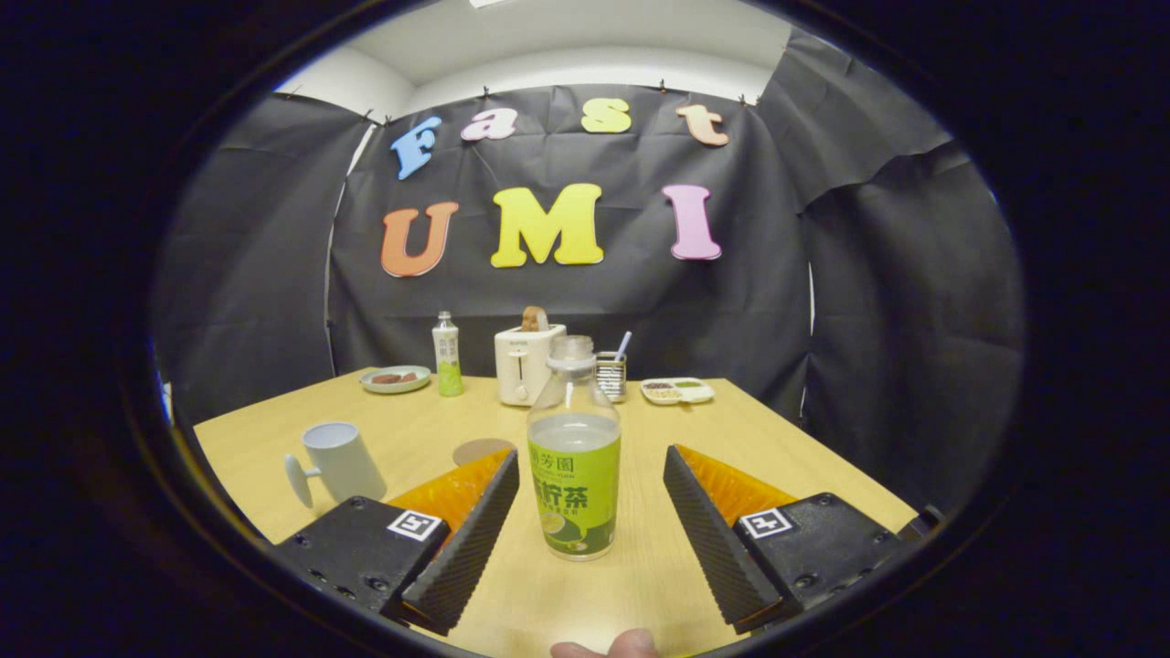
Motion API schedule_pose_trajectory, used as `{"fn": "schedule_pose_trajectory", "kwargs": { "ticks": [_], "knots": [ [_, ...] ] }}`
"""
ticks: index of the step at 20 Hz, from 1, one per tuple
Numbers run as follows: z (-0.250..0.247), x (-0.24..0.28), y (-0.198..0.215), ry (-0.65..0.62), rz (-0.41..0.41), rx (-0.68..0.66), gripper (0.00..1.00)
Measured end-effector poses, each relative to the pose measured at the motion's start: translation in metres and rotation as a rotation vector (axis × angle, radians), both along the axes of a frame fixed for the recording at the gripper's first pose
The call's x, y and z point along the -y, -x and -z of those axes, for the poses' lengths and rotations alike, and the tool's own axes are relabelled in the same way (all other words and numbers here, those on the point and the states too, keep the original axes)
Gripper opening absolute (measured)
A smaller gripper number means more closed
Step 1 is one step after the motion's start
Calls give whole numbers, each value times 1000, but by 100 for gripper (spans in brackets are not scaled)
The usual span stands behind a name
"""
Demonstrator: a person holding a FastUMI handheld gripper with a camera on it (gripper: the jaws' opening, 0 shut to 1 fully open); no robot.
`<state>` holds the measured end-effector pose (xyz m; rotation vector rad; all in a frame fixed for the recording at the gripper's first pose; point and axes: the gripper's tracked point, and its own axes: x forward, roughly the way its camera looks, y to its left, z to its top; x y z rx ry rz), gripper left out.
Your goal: Take the bottle from table, then pour the juice into the cup, finally place the bottle on the coaster
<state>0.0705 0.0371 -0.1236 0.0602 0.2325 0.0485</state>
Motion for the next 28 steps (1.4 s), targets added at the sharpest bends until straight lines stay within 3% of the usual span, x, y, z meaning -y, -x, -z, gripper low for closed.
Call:
{"fn": "schedule_pose_trajectory", "kwargs": {
  "ticks": [15,19,23,28],
  "knots": [
    [44,-18,-53,-90,16,-163,100],
    [45,-20,-57,-88,27,-167,86],
    [43,-29,-55,-56,7,-188,83],
    [20,-45,-56,70,-6,-155,78]
  ]
}}
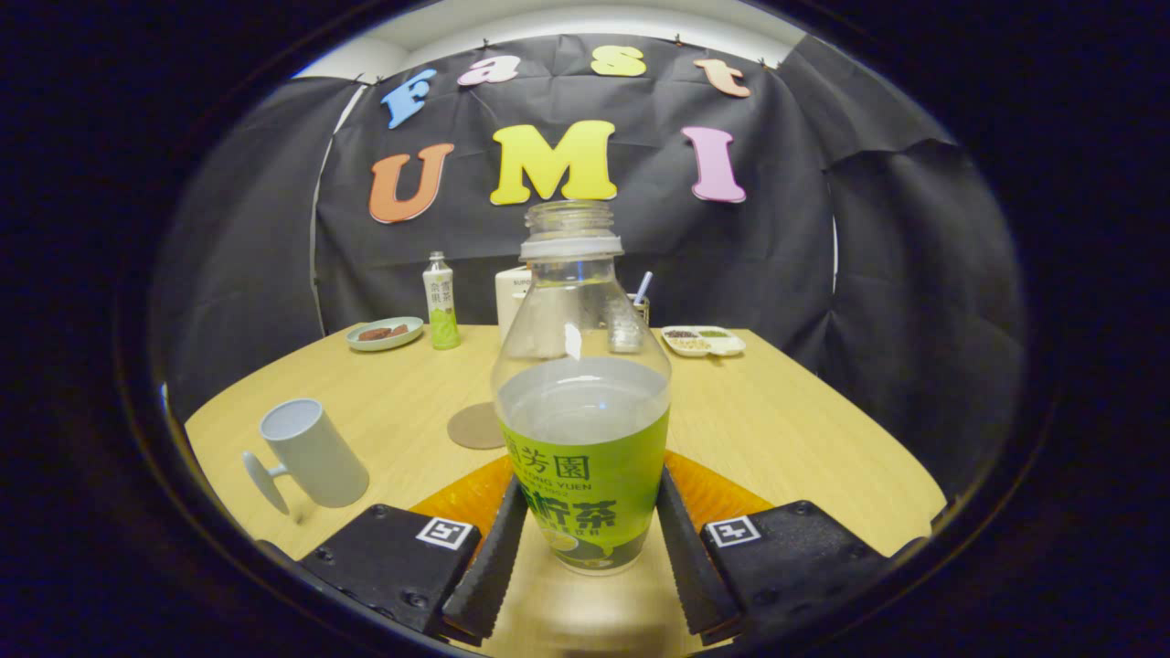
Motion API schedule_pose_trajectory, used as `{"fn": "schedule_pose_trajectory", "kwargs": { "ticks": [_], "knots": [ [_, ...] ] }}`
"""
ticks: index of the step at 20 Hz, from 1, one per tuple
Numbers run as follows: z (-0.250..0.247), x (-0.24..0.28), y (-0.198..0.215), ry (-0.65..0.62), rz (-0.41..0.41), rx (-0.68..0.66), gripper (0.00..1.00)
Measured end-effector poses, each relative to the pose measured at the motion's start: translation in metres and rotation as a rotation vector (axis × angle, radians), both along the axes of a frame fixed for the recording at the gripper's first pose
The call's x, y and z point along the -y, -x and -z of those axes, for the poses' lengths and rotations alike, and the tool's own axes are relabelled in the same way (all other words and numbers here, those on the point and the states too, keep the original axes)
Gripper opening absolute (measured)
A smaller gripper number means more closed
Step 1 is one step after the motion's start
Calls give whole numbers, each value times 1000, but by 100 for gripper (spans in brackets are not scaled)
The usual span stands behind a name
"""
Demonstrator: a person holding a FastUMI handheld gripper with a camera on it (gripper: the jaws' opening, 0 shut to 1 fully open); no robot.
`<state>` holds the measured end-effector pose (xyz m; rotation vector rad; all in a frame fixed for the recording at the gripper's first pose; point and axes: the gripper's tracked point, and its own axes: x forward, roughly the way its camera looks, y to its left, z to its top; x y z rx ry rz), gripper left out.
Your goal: Take the bottle from table, then pour the juice into the cup, finally place the bottle on the coaster
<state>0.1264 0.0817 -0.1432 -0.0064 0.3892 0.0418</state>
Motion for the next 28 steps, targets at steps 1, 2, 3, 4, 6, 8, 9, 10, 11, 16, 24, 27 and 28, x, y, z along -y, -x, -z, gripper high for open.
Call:
{"fn": "schedule_pose_trajectory", "kwargs": {
  "ticks": [1,2,3,4,6,8,9,10,11,16,24,27,28],
  "knots": [
    [-4,-4,-1,31,-5,6,77],
    [-7,-7,-2,68,-10,5,77],
    [-8,-10,-3,106,-15,5,76],
    [-12,-13,-4,151,-18,7,76],
    [-19,-15,-5,262,-21,26,76],
    [-29,-22,-7,381,-38,56,76],
    [-32,-27,-7,438,-47,75,76],
    [-36,-31,-7,491,-57,92,76],
    [-40,-36,-7,545,-64,111,76],
    [-57,-57,-16,761,-84,194,76],
    [-56,-74,-25,1026,-100,253,76],
    [-64,-81,-26,1108,-97,295,76],
    [-66,-85,-24,1132,-100,307,76]
  ]
}}
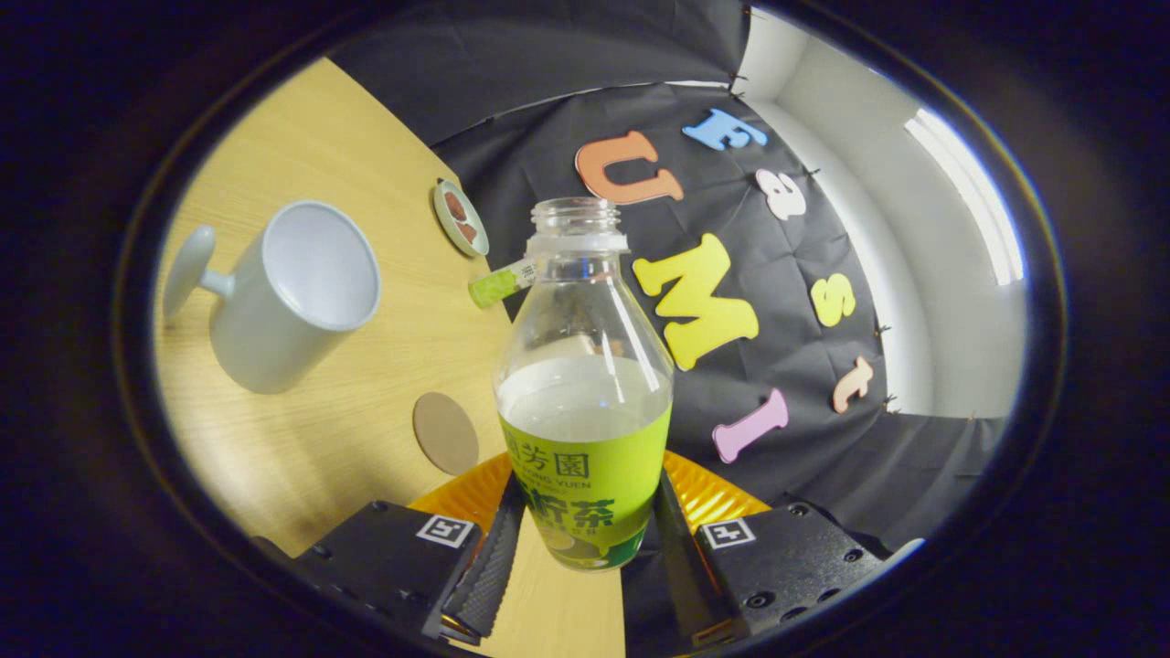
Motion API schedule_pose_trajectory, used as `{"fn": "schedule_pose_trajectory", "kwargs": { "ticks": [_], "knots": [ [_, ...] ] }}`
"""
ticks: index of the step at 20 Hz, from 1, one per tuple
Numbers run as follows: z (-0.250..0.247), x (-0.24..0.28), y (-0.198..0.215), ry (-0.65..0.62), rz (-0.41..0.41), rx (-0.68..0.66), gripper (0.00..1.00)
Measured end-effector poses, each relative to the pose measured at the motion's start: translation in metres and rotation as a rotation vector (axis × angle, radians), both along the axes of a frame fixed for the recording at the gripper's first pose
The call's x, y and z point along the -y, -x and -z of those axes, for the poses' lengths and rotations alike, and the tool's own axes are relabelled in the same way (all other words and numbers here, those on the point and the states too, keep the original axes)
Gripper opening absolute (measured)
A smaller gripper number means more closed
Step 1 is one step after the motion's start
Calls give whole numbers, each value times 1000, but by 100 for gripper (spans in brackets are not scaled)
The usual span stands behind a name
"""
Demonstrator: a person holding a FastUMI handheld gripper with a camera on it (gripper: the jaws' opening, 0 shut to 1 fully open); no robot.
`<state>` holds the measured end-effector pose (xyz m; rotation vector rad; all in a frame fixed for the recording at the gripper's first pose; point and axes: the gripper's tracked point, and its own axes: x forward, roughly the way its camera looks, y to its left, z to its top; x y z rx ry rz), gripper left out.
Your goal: Take the bottle from table, then pour the juice into the cup, finally place the bottle on the coaster
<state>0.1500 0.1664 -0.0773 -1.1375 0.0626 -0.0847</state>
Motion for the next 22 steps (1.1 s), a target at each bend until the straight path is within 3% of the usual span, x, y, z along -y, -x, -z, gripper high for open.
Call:
{"fn": "schedule_pose_trajectory", "kwargs": {
  "ticks": [22],
  "knots": [
    [-9,-7,-11,441,-19,48,76]
  ]
}}
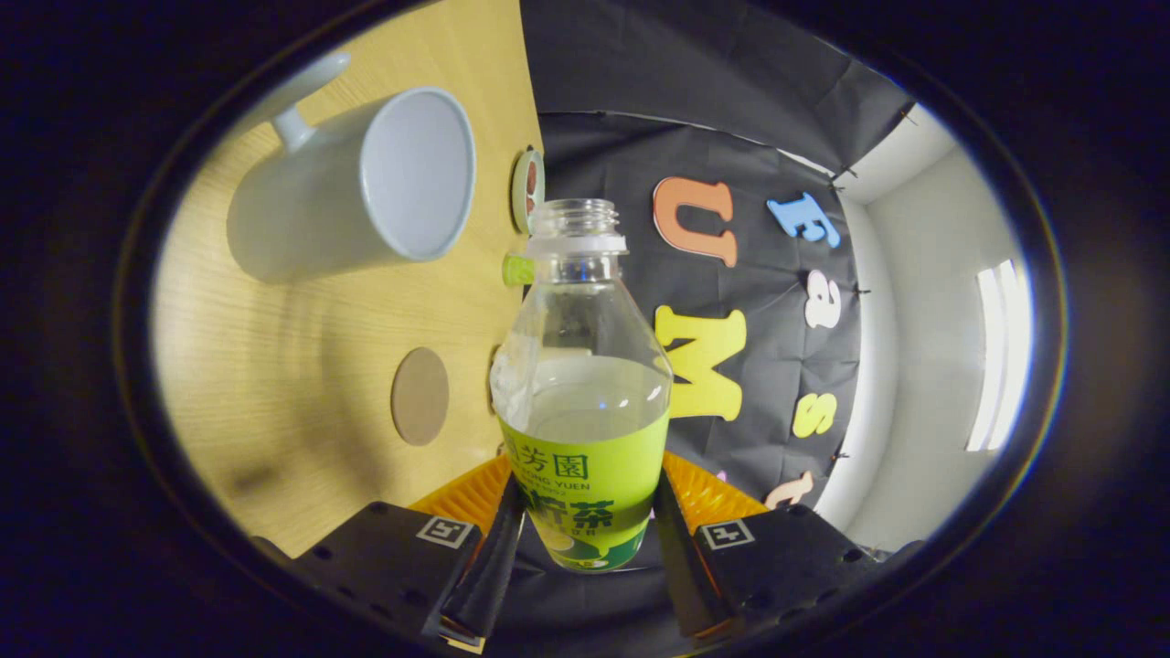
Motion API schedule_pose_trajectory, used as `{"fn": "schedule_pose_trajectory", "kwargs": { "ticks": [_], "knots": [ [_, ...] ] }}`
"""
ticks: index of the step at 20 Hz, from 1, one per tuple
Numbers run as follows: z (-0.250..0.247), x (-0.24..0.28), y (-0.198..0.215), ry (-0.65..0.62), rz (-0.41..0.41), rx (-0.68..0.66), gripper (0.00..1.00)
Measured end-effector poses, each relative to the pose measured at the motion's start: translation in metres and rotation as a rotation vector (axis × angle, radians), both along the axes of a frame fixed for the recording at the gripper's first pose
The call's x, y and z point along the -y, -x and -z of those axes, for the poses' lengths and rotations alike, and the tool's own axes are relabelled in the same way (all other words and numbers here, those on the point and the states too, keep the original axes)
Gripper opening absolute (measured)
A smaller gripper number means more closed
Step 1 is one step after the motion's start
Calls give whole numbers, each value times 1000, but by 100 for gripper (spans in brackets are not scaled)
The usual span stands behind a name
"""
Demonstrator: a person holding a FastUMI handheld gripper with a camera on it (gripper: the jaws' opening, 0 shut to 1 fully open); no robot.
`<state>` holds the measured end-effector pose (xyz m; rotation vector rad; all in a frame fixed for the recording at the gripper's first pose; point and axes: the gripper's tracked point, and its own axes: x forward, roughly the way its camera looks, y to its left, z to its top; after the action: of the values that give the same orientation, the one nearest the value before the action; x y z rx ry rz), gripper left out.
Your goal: Take the bottle from table, then pour the juice into the cup, finally place the bottle on the coaster
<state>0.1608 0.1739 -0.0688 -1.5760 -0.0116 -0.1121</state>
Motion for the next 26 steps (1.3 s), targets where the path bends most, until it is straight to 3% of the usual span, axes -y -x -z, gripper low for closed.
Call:
{"fn": "schedule_pose_trajectory", "kwargs": {
  "ticks": [26],
  "knots": [
    [-16,-23,3,145,-27,37,76]
  ]
}}
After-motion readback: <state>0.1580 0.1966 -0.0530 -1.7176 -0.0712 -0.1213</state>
